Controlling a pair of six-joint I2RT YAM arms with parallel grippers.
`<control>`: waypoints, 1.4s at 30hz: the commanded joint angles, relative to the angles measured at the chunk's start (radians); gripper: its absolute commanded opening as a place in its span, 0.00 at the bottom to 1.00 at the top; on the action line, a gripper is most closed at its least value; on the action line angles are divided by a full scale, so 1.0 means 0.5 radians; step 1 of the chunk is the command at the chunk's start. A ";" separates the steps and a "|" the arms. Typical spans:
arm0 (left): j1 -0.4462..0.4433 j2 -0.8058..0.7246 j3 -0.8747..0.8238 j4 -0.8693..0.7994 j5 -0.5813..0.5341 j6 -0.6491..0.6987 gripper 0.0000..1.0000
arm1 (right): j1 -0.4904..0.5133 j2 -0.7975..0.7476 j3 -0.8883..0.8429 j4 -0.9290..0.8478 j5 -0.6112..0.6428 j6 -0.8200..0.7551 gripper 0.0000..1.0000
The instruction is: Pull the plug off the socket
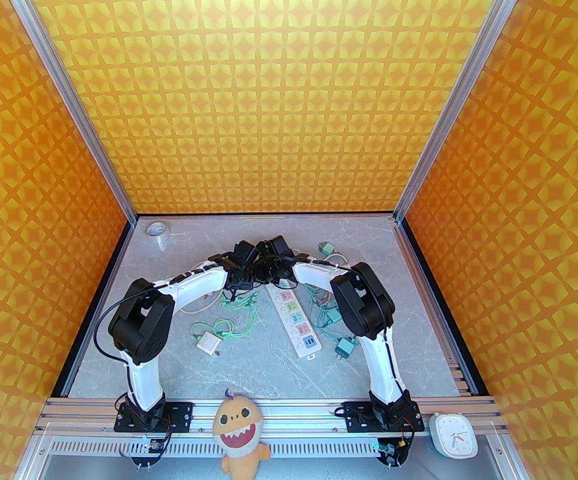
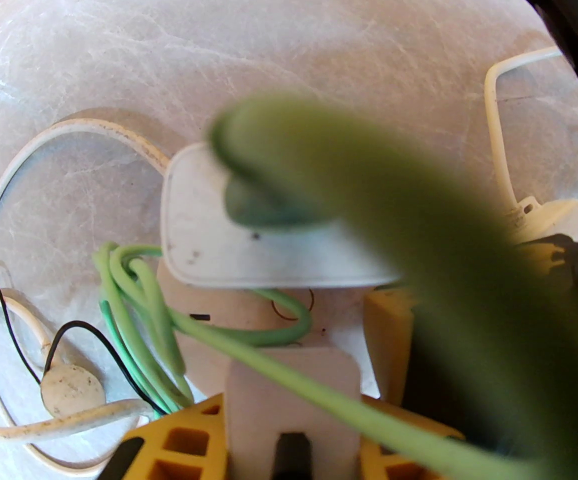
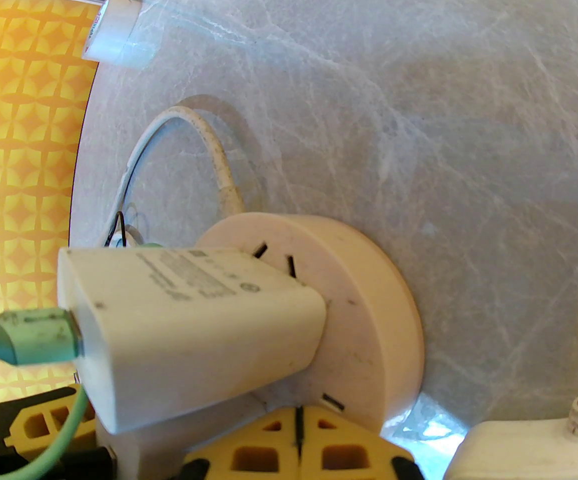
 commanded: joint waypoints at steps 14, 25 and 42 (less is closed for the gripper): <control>-0.265 -0.227 -0.334 0.378 -0.253 0.031 0.08 | 0.073 0.192 -0.002 -0.365 0.304 -0.094 0.00; -0.125 0.077 0.286 -0.247 -0.047 -0.086 0.03 | 0.091 0.204 0.043 -0.428 0.352 -0.133 0.00; -0.286 -0.334 -0.464 0.523 -0.237 0.010 0.03 | 0.101 0.210 0.053 -0.431 0.352 -0.136 0.00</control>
